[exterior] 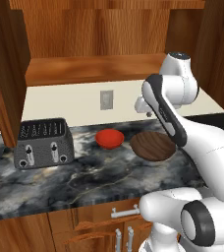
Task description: Pick up the bowls on the counter and stack them on top of one another in the open cabinet. Place the smaller bowl on top of the larger bowl.
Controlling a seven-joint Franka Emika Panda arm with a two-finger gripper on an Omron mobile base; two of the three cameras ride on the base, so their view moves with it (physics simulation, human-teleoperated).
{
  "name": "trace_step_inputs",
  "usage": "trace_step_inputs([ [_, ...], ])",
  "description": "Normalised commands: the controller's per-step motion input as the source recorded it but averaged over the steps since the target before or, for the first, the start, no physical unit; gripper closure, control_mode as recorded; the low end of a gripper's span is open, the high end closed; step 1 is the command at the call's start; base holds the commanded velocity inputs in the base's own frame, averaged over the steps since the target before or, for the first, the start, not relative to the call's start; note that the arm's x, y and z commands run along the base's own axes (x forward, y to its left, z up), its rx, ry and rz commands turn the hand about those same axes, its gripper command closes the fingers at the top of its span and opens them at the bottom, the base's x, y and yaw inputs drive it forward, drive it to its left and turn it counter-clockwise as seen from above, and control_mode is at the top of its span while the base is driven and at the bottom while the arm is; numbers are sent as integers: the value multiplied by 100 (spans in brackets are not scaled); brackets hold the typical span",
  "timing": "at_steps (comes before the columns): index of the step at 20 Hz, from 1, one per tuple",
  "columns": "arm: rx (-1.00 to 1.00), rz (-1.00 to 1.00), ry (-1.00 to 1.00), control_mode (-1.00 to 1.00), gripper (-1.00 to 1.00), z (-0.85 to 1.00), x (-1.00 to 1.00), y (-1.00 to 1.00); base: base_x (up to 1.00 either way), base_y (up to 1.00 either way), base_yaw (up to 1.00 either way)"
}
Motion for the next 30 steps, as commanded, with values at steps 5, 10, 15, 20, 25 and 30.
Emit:
trace_step_inputs([
  [5, 0, 0, -1, -100, -100, 0, -9, 0, 0, 0, 0],
  [10, -1, 2, 0, -100, -100, 0, -23, 3, 0, 0, 0],
  [15, -3, 3, -1, -100, -100, -6, -25, 8, 0, 0, 0],
  [20, -3, 3, 0, -100, -100, -9, -13, 11, 0, 0, 0],
  [25, -6, 4, 0, -100, -100, -15, -13, 13, 0, 0, 0],
  [30, -6, 5, 0, -100, -100, -10, -6, 9, 0, 0, 0],
])
